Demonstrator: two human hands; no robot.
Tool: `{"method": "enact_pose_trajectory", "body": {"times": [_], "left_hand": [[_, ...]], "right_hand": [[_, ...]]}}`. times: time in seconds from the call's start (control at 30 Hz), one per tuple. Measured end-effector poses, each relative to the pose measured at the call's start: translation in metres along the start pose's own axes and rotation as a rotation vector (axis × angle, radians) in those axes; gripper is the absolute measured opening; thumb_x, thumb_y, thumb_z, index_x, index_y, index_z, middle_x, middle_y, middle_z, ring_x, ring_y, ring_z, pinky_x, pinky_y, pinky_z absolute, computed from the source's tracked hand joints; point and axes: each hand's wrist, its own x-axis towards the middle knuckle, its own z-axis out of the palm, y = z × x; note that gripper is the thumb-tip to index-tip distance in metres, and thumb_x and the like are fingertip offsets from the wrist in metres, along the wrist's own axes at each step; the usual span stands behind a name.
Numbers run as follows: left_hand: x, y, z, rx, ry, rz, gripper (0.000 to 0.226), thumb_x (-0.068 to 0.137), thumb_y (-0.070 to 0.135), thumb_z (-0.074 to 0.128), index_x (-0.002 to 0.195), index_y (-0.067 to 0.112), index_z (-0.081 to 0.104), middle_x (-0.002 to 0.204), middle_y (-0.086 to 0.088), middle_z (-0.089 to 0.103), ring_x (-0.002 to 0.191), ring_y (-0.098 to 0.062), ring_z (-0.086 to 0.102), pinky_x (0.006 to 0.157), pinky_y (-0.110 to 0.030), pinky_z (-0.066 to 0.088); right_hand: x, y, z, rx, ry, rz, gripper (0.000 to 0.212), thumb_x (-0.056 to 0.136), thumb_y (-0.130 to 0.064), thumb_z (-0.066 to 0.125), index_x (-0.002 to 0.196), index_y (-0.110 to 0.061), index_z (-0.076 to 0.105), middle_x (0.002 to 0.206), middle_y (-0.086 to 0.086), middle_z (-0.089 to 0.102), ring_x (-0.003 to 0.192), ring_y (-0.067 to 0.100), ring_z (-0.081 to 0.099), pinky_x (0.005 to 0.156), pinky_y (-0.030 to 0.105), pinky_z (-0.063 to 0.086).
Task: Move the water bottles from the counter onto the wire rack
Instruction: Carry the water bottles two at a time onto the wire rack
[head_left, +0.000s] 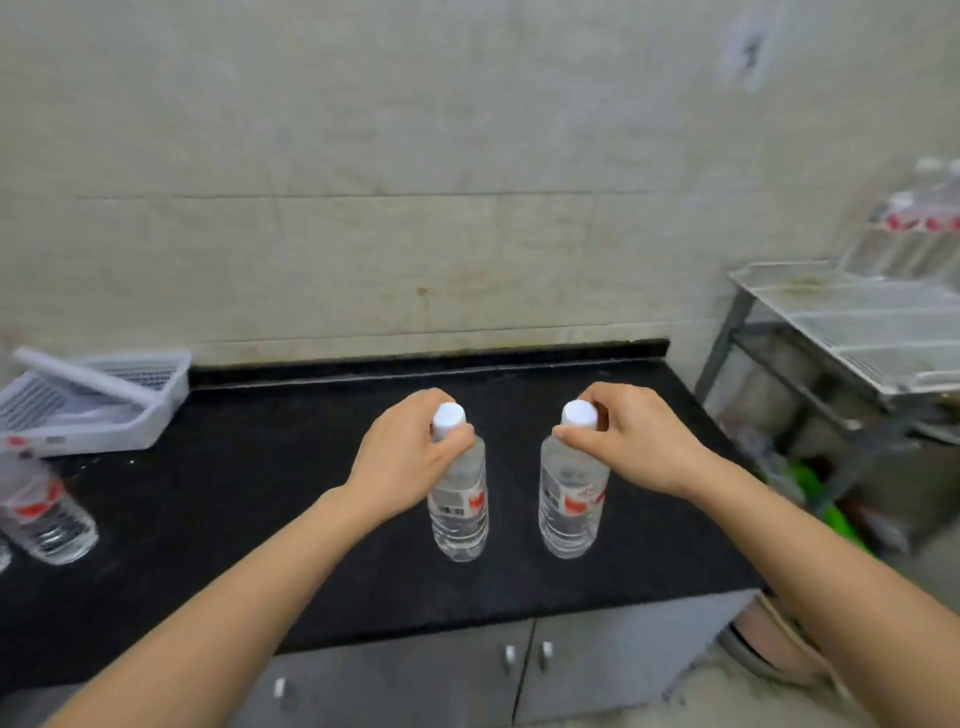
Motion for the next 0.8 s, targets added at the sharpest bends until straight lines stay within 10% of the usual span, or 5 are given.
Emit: {"method": "enact_pose_trajectory", "body": {"times": [0.33, 0.8], "left_hand": [[0.126, 0.163, 0.129, 0.049, -0.269, 0.372, 0.038, 0.087, 0.054, 0.050, 0.076, 0.017, 0.052, 0.070, 0.002, 0.056, 0.067, -0.020, 0.052, 0.059, -0.037, 0.042], [0.324, 0.362, 0.257, -0.209, -0.180, 0.642, 0.058, 0.076, 0.067, 0.037, 0.074, 0.013, 0.058, 0.066, -0.002, 0.057, 0.064, -0.015, 0.051, 0.058, -0.027, 0.038]], "right_hand": [[-0.028, 0.149, -0.163, -0.030, 0.331, 0.297, 0.033, 0.078, -0.043, 0.072, 0.074, -0.011, 0.062, 0.064, -0.001, 0.055, 0.062, 0.015, 0.050, 0.056, 0.034, 0.034], [0.039, 0.317, -0.365, -0.062, 0.529, 0.355, 0.036, 0.076, -0.041, 0.076, 0.060, -0.018, 0.054, 0.053, -0.007, 0.043, 0.049, 0.007, 0.038, 0.051, 0.028, 0.029]]}}
